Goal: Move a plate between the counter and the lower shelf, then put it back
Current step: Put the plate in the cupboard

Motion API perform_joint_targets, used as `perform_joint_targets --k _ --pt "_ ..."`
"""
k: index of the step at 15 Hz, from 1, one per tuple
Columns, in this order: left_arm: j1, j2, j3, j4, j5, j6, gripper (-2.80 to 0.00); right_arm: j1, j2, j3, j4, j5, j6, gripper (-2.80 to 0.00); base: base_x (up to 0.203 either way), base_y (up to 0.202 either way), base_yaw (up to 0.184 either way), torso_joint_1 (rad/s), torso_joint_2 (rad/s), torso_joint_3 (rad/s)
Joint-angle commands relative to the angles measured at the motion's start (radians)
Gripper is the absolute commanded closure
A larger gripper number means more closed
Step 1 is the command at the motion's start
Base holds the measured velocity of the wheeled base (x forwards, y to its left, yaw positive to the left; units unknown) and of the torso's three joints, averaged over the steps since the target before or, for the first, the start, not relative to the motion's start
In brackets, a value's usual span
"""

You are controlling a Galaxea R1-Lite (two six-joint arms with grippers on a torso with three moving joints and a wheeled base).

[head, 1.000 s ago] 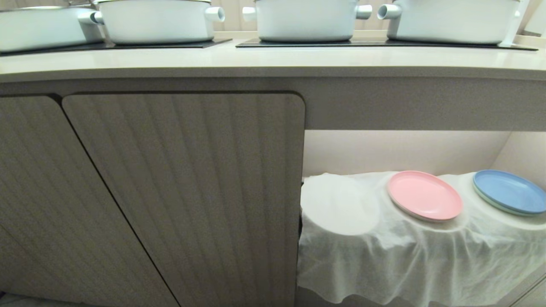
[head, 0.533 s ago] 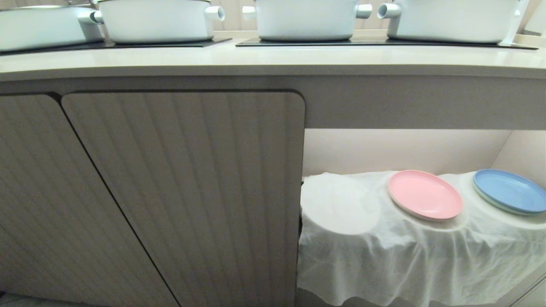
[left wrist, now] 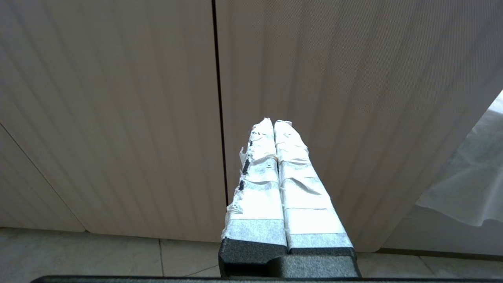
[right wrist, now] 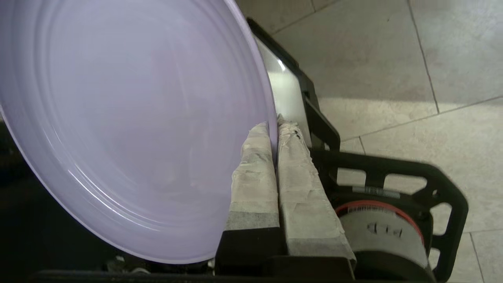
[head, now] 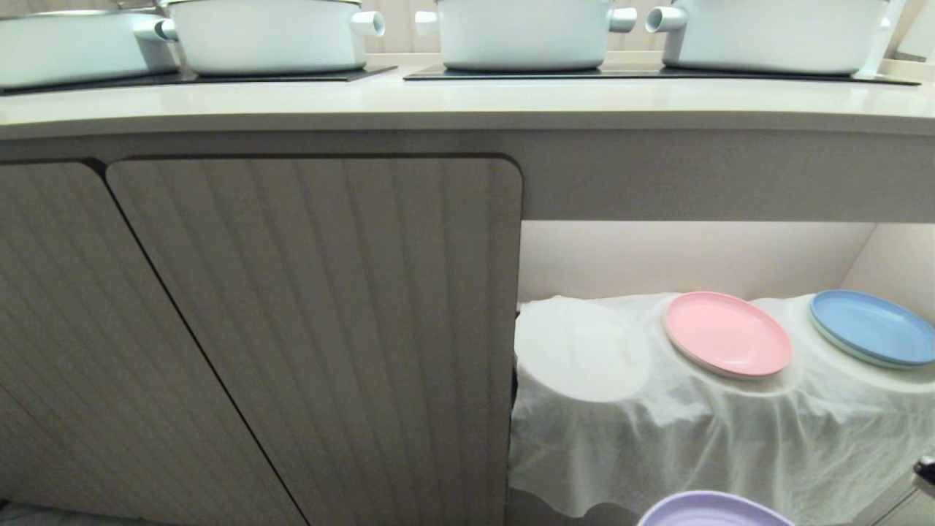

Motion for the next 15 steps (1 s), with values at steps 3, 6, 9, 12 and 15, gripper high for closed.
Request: perform_joint_targets --k 3,6,9,12,15 --pt "0.001 0.001 0.0 0.0 0.001 -0.001 0.0 -0.035 0.26 -0.096 -0.109 -0.028 0.001 0.0 0.0 0.0 0.0 0.0 0.0 0.0" --pt "0.001 0.001 0.0 0.0 0.001 -0.001 0.0 -0.04 0.388 -0.195 -0.154 -0.035 0.018 0.0 0.0 0.0 0.0 0.0 0.0 0.0" --pt "0.001 0.001 0.0 0.0 0.001 -0.001 0.0 -0.041 0.503 -0.304 -0.187 -0.036 0.085 0.0 0.0 0.0 0.0 0.0 0.0 0.0" --pt "0.0 0.001 0.0 0.0 0.001 -0.001 0.0 -0.04 0.591 -0.349 -0.213 -0.035 0.097 0.0 0.0 0.0 0.0 0.0 0.0 0.0" --pt "0.0 0.001 0.0 0.0 0.001 -0.001 0.0 -0.039 0.666 -0.352 -0.283 -0.035 0.126 0.0 0.0 0.0 0.0 0.0 0.0 0.0"
